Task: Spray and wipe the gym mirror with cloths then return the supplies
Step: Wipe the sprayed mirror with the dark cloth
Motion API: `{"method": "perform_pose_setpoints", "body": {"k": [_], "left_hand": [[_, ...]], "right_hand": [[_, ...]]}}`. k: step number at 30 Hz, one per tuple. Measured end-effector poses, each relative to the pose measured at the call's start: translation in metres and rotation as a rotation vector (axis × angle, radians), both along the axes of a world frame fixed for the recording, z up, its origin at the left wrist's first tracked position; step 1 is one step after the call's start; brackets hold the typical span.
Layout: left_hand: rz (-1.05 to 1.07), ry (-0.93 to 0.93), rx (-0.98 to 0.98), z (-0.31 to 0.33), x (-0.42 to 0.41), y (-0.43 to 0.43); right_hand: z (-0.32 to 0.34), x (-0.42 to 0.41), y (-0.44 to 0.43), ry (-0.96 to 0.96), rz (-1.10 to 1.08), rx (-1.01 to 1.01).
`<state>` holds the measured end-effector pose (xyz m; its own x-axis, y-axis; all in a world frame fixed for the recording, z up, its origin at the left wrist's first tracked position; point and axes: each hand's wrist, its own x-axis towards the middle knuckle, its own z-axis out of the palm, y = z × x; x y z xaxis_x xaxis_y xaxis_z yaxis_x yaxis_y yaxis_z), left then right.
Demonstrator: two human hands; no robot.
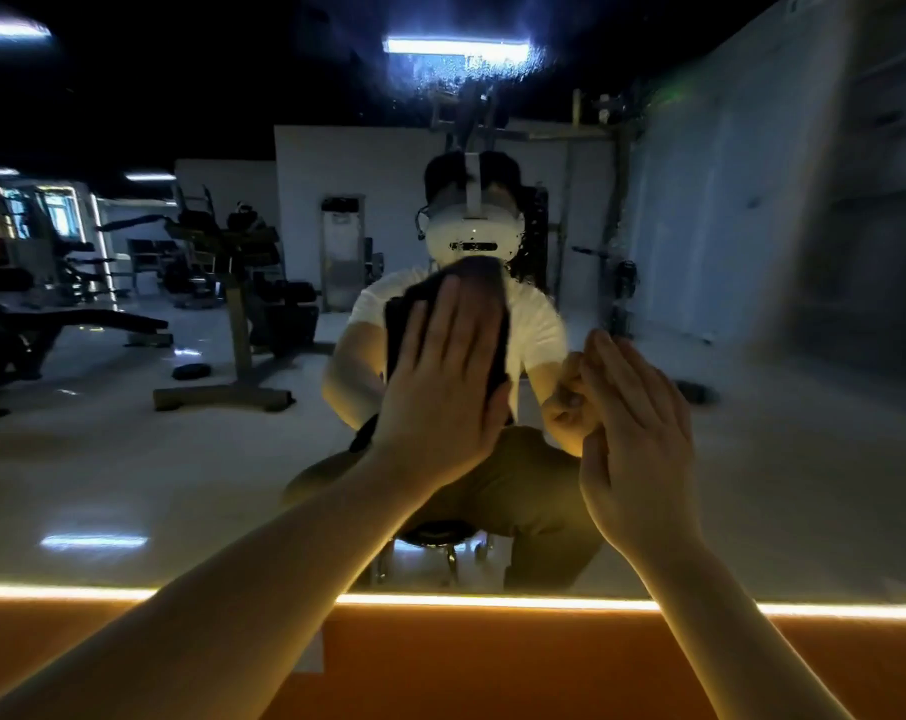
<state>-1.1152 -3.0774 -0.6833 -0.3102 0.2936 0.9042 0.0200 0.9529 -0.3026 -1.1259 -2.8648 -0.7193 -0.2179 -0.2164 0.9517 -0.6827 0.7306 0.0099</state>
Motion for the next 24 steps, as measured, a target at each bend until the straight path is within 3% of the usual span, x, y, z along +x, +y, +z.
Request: {"method": "perform_pose_setpoints", "body": {"k": [5, 10, 19, 24], "left_hand": [[-0.069, -0.064, -0.111, 0.000, -0.011, 0.050], [-0.051, -0.081, -0.208, 0.010, -0.002, 0.020], [0.129, 0.016, 0.007, 0.061, 0.053, -0.138], [0.162, 0.054, 0.094, 0.072, 0.060, -0.154]], "right_hand": [[0.016, 0.008, 0.007, -0.059, 0.064, -0.021], [0.034, 0.019, 0.004, -0.090, 0.008, -0.008], [0.116, 0.015, -0.027, -0.046, -0.177, 0.029], [0.120, 0.010, -0.032, -0.111, -0.274, 0.043]]}}
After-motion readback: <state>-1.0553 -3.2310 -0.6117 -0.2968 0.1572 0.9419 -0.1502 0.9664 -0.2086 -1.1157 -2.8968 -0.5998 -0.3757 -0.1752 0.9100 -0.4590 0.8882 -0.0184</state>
